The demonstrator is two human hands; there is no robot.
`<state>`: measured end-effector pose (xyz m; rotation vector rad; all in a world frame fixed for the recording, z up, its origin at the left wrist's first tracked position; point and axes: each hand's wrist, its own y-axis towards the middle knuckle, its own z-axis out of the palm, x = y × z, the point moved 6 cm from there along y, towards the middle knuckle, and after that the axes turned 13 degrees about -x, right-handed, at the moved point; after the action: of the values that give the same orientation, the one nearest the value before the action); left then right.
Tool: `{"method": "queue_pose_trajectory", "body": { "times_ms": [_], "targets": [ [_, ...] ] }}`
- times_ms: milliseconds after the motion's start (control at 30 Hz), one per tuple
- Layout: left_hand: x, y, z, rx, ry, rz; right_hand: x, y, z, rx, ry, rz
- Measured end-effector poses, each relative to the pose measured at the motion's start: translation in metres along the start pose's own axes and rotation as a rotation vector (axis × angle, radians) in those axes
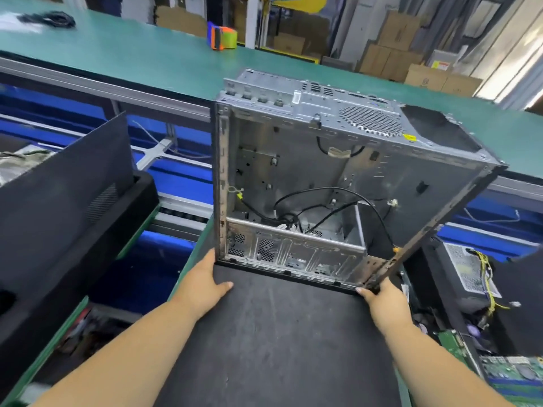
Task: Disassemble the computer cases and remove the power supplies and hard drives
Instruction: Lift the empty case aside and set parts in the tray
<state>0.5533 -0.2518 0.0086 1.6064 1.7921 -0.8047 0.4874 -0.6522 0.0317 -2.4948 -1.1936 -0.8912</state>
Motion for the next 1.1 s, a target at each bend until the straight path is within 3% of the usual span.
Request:
{"method": "queue_pose_trajectory", "body": {
  "times_ms": [300,500,567,667,700,900,1100],
  "targets": [
    [-0.004,0.001,0.000,0.068,-0.025,-0.034,0.004,-0.005,-0.002,0.032,-0.063,0.098],
    [-0.010,-0.002,0.000,0.021,-0.079,-0.048,0.010,-0.021,-0.005,0.117,-0.057,0.108],
    [-0.012,-0.010,-0.005,-0.145,-0.118,-0.066,0.009,-0.033,-0.010,0.066,-0.036,0.087],
    [-0.025,-0.036,-0.025,-0.540,-0.193,-0.005,0.001,-0.054,-0.023,-0.045,0.010,0.078],
    [-0.035,-0.044,-0.025,-0.572,-0.233,0.041,-0.003,-0.060,-0.029,-0.069,0.025,0.074],
    [-0.100,-0.082,0.003,-0.321,-0.404,0.225,-0.046,-0.080,-0.077,-0.174,0.002,0.019],
    [-0.151,-0.140,0.041,-0.242,-0.473,0.188,-0.116,-0.075,-0.131,-0.177,0.001,0.055]
  ]
}}
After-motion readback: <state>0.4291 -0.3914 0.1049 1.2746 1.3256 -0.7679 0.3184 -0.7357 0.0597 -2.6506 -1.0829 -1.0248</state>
